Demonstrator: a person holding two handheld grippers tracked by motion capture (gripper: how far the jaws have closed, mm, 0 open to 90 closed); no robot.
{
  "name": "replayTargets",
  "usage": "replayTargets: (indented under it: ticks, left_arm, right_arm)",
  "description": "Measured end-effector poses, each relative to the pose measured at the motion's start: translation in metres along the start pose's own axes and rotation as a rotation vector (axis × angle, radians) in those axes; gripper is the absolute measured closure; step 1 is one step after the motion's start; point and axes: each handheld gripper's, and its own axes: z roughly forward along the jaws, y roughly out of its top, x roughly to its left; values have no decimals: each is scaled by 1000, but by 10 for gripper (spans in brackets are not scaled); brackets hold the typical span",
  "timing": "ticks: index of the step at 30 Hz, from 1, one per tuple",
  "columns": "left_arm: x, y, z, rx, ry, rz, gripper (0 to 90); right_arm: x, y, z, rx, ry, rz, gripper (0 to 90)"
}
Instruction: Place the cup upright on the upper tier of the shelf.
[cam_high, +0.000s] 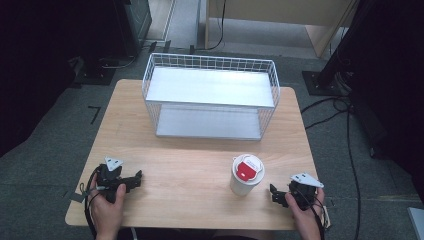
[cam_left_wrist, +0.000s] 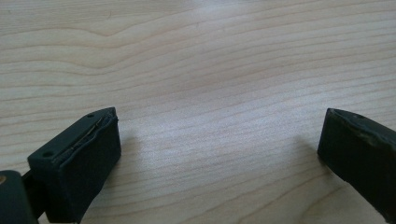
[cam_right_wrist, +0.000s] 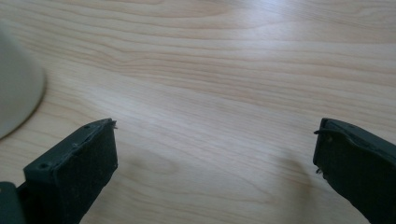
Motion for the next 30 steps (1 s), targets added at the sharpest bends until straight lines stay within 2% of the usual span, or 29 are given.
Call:
replayTargets:
  ticks: [13, 19, 23, 27, 30]
  left_arm:
    - [0, 0, 0, 0, 0, 0, 0]
    - [0, 0, 0, 0, 0, 0, 0]
    - [0, 0, 0, 0, 0, 0, 0]
    - [0, 0, 0, 0, 0, 0, 0]
    - [0, 0, 0, 0, 0, 0, 0]
  right_arm:
    - [35, 0, -9, -23, 86, -48, 0]
    - [47, 1, -11, -31, 121, -73, 1]
    - [54, 1, -14, -53, 142, -95, 56]
    - [58, 3, -16, -68, 168, -110, 59]
    - [60, 4, -19, -85, 222, -114, 64]
